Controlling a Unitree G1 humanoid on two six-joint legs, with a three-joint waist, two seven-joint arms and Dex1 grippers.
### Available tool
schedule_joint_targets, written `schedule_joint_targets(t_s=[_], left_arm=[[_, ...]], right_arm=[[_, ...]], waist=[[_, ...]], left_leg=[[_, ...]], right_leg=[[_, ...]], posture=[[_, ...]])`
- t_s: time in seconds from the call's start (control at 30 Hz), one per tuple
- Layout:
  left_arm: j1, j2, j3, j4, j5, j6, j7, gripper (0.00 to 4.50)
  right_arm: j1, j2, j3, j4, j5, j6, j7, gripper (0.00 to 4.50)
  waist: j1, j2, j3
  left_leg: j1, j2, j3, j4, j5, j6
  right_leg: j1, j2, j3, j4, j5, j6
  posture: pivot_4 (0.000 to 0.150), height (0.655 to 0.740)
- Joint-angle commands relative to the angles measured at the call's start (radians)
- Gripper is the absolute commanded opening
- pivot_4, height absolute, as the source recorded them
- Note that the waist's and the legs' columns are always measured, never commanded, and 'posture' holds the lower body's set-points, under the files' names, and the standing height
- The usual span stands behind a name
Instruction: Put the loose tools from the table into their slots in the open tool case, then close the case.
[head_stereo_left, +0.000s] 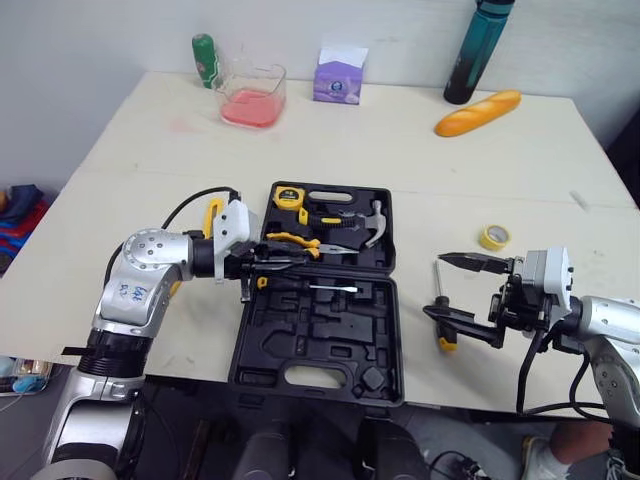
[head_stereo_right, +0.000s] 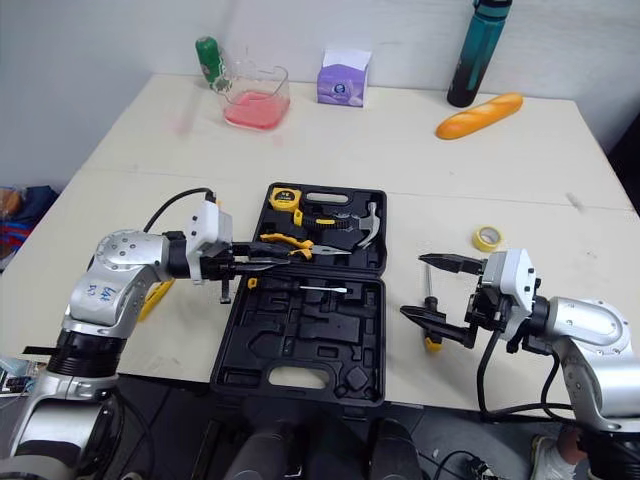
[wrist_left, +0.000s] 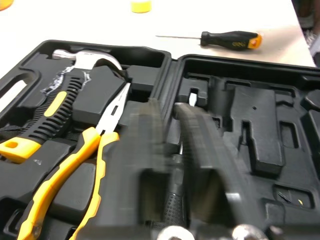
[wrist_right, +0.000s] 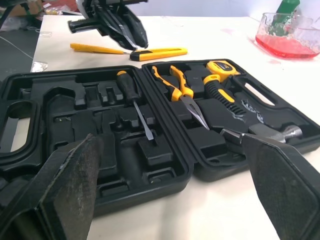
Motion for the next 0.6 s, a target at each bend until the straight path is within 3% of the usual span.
schedule_joint_targets(t_s=[0.03,0.6], left_arm=[[0.016,-0.006,-0.028,-0.009,0.025,-0.023,0.013,0.02],[0.022,-0.015,-0.145,0.131,0.163,-0.091,0.034,0.02]], right_arm=[[-0.005,0.003,-0.003,-0.009,0.006,-0.013,0.000,4.50],[0.013,0.008,-0.006,-0.030,0.003,-0.010,-0.015,4.50]], waist=[[0.000,0.000,0.000],[-0.001,0.000,0.000]], left_leg=[[0.000,0.000,0.000,0.000,0.000,0.000],[0.001,0.000,0.000,0.000,0.000,0.000]], right_leg=[[0.000,0.000,0.000,0.000,0.000,0.000],[0.000,0.000,0.000,0.000,0.000,0.000]], posture=[[0.150,0.7400],[0.150,0.7400]])
